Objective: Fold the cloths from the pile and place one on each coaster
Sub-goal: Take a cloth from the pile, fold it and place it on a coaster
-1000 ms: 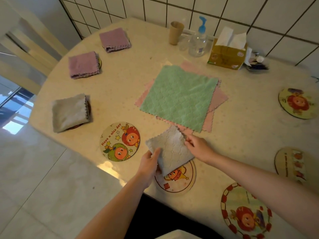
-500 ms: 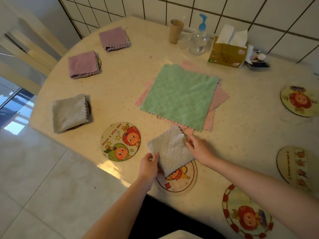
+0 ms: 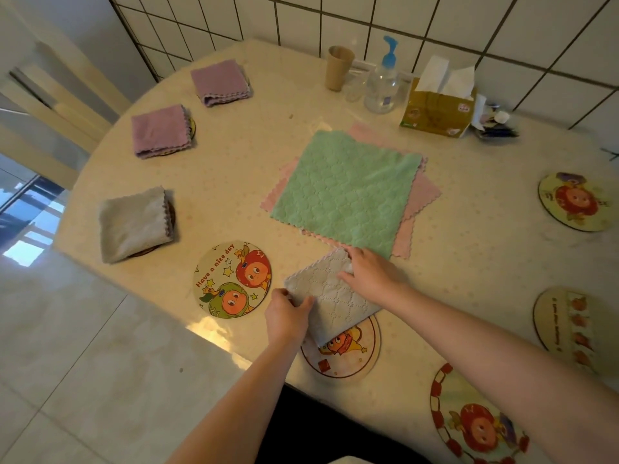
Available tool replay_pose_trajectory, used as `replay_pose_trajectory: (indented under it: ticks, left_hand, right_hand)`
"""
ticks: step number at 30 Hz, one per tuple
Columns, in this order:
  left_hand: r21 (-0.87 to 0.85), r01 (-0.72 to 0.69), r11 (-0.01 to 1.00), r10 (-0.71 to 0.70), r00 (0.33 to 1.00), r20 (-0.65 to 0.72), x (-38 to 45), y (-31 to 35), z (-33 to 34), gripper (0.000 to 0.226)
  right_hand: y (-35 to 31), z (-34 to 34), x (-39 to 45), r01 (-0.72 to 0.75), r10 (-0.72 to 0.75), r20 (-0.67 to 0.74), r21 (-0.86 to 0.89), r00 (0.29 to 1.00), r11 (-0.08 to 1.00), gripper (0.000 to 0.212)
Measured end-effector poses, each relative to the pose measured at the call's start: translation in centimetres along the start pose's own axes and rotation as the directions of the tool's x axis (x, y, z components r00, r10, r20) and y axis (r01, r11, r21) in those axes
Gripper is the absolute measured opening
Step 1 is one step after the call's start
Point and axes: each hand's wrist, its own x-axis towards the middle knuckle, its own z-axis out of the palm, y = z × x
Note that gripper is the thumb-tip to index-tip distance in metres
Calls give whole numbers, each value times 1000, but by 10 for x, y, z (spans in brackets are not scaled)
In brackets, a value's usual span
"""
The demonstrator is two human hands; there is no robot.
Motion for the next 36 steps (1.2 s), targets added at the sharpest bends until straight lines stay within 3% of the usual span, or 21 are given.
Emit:
replay_pose_trajectory:
  ticks: [5, 9, 11, 14, 18, 20, 23, 27, 32, 36]
  left_hand:
    - [-248, 224, 943, -222, 974, 35, 11, 8, 5, 38]
    - [-413, 165, 895, -116, 983, 143, 8, 9, 0, 23]
    - [-568, 174, 804, -27, 966, 257, 3, 14, -9, 14]
    - [-696, 279, 661, 47, 911, 410, 2, 18, -23, 24]
    - [-740, 361, 567, 41, 885, 463, 10, 16, -50, 30]
    - [-755, 361, 548, 34, 891, 452, 17, 12, -67, 28]
    - [-773, 294, 562, -2, 935, 355, 28, 3, -92, 28]
    - [-737, 142, 661, -13, 984, 178, 44, -14, -128, 27]
    - [-514, -15, 858, 27, 1000, 15, 71, -31, -165, 27]
    - [-340, -69, 938, 81, 996, 22, 99, -41, -178, 30]
  right_hand:
    - [-3, 3, 10, -118, 121, -23, 107, 992, 987, 42]
    - [-3, 6, 8, -153, 163, -22, 233, 986, 960, 37]
    - [-4, 6, 7, -132, 143, -14, 316, 990, 940, 38]
    - [-10, 0, 0, -102, 115, -4, 428, 993, 898, 40]
    - [-34, -8, -7, -113, 87, 74, 571, 993, 813, 55]
    - [-52, -10, -4, -96, 74, 61, 648, 995, 756, 50]
    - [-87, -6, 3, -35, 64, -22, 644, 998, 764, 33]
    - [-136, 6, 17, 14, 50, -112, 509, 992, 861, 35]
    - [-175, 16, 34, 42, -15, -126, 214, 992, 976, 31]
    - [-188, 26, 48, 22, -19, -62, 44, 998, 999, 34]
